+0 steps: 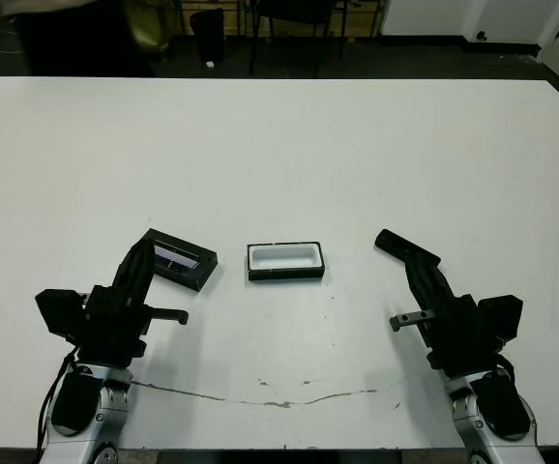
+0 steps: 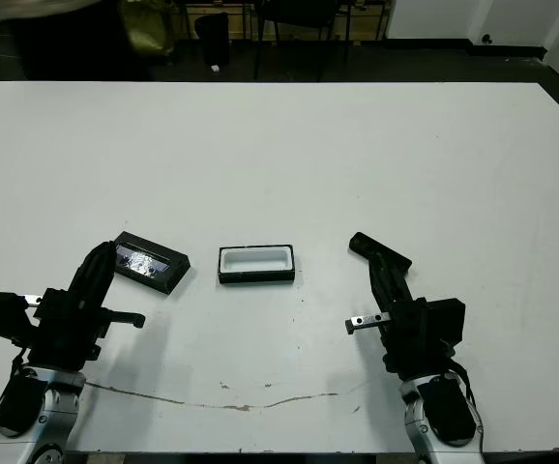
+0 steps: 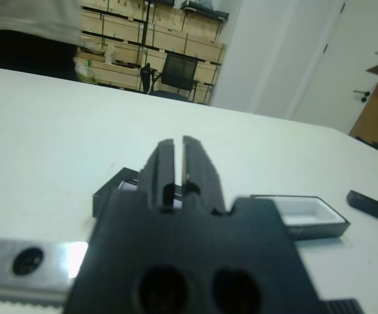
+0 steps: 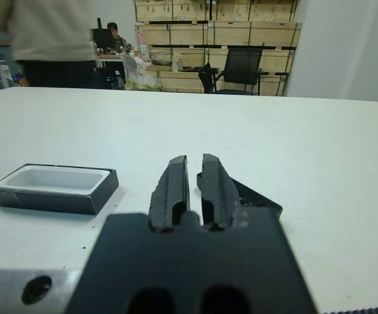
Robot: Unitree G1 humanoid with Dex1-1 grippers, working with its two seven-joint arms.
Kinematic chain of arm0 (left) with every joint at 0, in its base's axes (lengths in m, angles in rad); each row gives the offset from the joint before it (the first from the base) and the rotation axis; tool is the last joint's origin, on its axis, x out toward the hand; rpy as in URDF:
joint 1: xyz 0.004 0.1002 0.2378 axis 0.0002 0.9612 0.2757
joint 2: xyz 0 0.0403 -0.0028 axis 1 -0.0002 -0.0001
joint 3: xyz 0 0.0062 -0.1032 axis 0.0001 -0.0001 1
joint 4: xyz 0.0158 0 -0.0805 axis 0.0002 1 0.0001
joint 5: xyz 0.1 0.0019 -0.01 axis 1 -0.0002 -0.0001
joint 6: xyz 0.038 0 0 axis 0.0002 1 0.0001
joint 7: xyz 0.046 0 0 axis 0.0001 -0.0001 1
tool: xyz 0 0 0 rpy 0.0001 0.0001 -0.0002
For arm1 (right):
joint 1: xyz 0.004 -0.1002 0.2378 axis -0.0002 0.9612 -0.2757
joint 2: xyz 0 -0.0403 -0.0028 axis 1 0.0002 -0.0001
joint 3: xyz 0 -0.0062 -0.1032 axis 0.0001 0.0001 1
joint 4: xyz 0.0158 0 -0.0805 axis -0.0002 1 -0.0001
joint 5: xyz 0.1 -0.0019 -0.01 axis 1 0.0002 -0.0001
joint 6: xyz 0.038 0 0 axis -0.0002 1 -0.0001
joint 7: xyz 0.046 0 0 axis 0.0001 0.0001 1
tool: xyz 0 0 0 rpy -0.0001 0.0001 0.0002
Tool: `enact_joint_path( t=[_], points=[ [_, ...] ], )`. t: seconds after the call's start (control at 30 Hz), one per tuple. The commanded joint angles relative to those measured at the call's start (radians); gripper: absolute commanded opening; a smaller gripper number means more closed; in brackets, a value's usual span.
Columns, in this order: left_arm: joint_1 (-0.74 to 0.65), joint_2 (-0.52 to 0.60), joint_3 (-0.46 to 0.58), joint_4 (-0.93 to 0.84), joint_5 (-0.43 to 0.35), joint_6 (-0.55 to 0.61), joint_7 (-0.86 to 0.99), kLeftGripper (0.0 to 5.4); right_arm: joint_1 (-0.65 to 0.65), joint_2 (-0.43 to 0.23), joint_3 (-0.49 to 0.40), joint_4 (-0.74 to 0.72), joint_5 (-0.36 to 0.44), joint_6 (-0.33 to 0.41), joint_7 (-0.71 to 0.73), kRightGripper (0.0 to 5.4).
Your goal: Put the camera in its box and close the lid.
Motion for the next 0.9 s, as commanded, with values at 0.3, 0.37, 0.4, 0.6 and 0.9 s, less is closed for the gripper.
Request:
enact_joint_path(
  t=[0.3, 0.37, 0.4, 0.6, 0.9],
  points=[
    [0.02, 0.007, -0.016, -0.001, 0.046, 0.011, 0.019, 0.02, 0.019, -0.008, 0.011, 0.022, -0.009, 0.002, 0.017, 0.0],
    [0.025, 0.008, -0.019, -0.007, 0.05, 0.015, 0.023, 0.02, 0.017, -0.008, 0.008, 0.029, -0.004, -0.01, 0.025, 0.0],
    [0.028, 0.006, -0.02, -0.009, 0.048, 0.015, 0.025, 0.02, 0.015, -0.008, 0.006, 0.029, -0.002, -0.013, 0.028, 0.0],
    [0.031, 0.001, -0.023, -0.001, 0.038, 0.004, 0.018, 0.02, -0.031, -0.07, -0.037, 0.0, 0.012, -0.008, 0.071, 0.0],
    [0.037, 0.0, -0.024, -0.011, 0.031, 0.013, 0.025, 0.02, -0.188, -0.233, -0.146, 0.017, 0.088, 0.058, 0.181, 0.0]
  ],
)
